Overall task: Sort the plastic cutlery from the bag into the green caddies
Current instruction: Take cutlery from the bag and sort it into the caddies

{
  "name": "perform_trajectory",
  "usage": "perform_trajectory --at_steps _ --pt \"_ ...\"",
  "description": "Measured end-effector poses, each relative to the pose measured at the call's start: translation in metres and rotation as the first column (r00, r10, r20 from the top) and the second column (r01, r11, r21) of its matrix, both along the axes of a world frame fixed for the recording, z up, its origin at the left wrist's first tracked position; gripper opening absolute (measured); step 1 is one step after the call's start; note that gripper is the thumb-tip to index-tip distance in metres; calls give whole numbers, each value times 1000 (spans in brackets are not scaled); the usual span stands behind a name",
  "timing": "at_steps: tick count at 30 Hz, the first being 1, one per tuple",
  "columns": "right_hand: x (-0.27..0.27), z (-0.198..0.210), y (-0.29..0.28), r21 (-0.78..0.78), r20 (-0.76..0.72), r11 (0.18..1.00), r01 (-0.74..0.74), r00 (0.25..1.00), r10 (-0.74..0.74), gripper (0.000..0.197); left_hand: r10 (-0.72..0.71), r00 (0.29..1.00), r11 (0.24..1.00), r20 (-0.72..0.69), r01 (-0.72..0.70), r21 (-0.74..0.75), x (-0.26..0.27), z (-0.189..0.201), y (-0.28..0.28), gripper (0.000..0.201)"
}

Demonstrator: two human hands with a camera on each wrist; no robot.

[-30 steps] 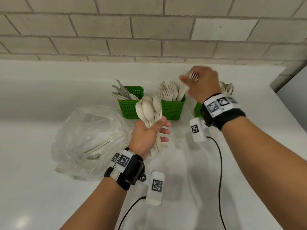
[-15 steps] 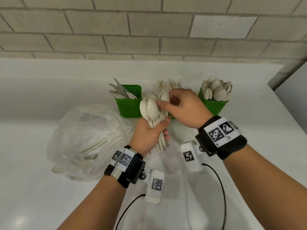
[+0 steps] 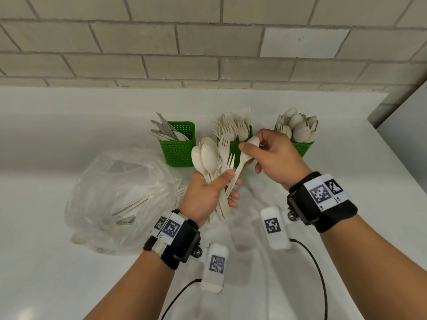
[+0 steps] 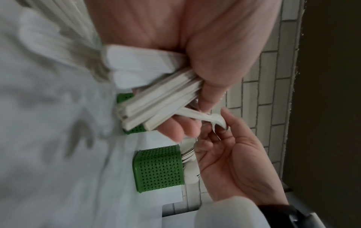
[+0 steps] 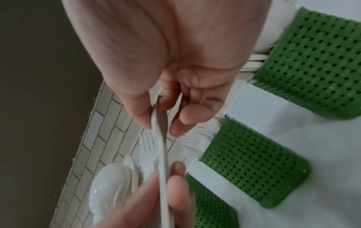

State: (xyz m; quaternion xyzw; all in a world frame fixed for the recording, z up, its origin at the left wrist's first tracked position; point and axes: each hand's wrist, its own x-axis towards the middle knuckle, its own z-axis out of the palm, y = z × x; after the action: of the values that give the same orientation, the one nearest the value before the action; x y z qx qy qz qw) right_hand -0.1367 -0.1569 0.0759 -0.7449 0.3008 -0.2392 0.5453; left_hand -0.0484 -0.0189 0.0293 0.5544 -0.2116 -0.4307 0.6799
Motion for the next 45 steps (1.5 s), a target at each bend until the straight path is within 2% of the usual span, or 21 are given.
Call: perform_trajectory --at_steps 5,7,10,12,14,17,18,20,22,23,26,30,32,35,37,39,41,43,45 --pt "-5 -3 0 60 12 998 19 1000 -20 18 -6 1000 1000 -3 6 16 -1 -1 1 12" --pt "-7 -5 -1 -19 -19 999 35 999 -35 15 -11 1000 1000 3 11 18 -2 -2 1 13" --pt "-9 -2 1 -182 -59 982 -57 997 47 34 -62 998 998 27 62 16 -4 -3 0 10" --pt "-8 2 3 -201 -53 971 -127 992 118 23 -118 992 993 37 118 13 -6 -3 1 8" --pt "-7 6 1 -180 -2 978 -104 994 106 11 -150 988 989 42 150 5 -7 -5 2 8" --pt "-12 16 -10 -31 137 999 22 990 -18 11 -156 986 988 50 157 -5 -6 -6 4 10" --pt "-15 19 -15 -12 114 1000 15 993 -14 11 -159 986 987 51 159 -11 -6 -6 5 10" --pt "-19 23 -19 -75 -114 987 -140 985 131 9 -187 980 982 73 189 -25 -4 -6 5 10" --pt "-20 19 -15 -73 -322 955 -287 913 249 9 -228 968 972 105 232 -25 -4 -6 4 13" --pt "-19 18 -12 -37 -330 953 -300 904 272 10 -241 963 969 120 245 -21 -3 -7 3 14" --pt "-18 13 -5 74 -209 962 -262 939 272 13 -247 956 967 156 254 -22 -2 -7 3 14" --pt "-17 17 -7 108 -98 984 -143 983 154 20 -227 964 972 137 233 -35 -1 -6 3 14" --pt "-16 27 -16 141 12 990 -10 1000 9 18 -210 971 977 114 213 -20 2 -8 5 14" --pt "-20 51 -42 176 197 965 197 953 -231 19 -153 987 988 38 153 -2 6 -13 11 13" --pt "-17 62 -55 100 247 953 286 920 -302 22 -107 992 994 -71 105 -31 7 -14 14 18" --pt "-6 64 -60 1 255 950 311 919 -301 24 -87 983 995 -162 76 -71 9 -14 16 23" --pt "9 59 -60 -94 232 947 308 931 -280 27 -83 984 993 -157 68 -95 11 -12 16 23" --pt "23 46 -58 -239 144 928 286 956 -257 26 -79 994 994 -81 71 -87 11 -8 15 23" --pt "33 28 -55 -449 -63 880 158 976 -207 15 -84 996 994 -25 82 -77 12 -4 15 25"
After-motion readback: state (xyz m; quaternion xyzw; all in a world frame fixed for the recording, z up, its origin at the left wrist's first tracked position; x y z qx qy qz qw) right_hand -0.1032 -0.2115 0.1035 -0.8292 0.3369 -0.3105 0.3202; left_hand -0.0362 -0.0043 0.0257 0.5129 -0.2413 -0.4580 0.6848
